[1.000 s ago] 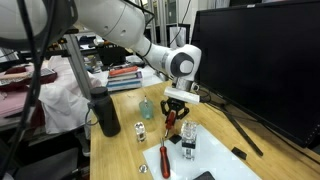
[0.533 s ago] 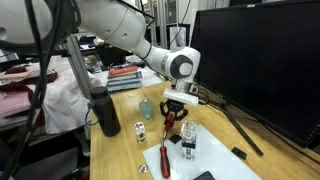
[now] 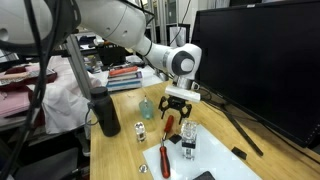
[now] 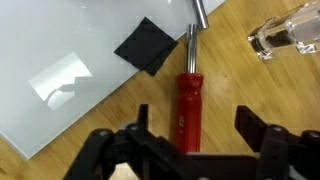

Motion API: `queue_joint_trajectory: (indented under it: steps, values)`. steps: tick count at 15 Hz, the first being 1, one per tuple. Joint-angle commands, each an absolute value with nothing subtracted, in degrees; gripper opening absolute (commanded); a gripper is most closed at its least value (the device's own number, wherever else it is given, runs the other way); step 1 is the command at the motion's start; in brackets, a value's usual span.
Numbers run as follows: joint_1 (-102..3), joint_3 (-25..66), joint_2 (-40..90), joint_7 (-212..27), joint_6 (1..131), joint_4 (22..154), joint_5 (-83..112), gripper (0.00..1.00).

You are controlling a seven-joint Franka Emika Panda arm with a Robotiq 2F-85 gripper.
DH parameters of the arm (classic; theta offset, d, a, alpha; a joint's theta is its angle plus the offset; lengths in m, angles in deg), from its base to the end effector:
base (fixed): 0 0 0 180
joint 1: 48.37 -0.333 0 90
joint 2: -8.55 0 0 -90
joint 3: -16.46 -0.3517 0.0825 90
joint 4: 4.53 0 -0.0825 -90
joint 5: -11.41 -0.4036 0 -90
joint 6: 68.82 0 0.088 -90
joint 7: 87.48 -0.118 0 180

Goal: Move the red screwdriver to the left

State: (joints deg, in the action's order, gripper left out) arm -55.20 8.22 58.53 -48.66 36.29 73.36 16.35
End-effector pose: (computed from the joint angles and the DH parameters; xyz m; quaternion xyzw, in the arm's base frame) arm 0.7098 0.1627 0.1746 -0.8723 -0.4488 0.1845 0.0595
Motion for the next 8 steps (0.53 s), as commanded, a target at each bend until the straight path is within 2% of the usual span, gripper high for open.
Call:
queue_joint_trajectory:
  steps: [1, 8]
  values:
    - [-55.3, 8.5, 56.3, -50.1, 34.1, 73.7, 18.8, 1.0]
    - [-53.6, 6.2, 44.5, -50.2, 32.8, 81.6, 16.3, 1.0]
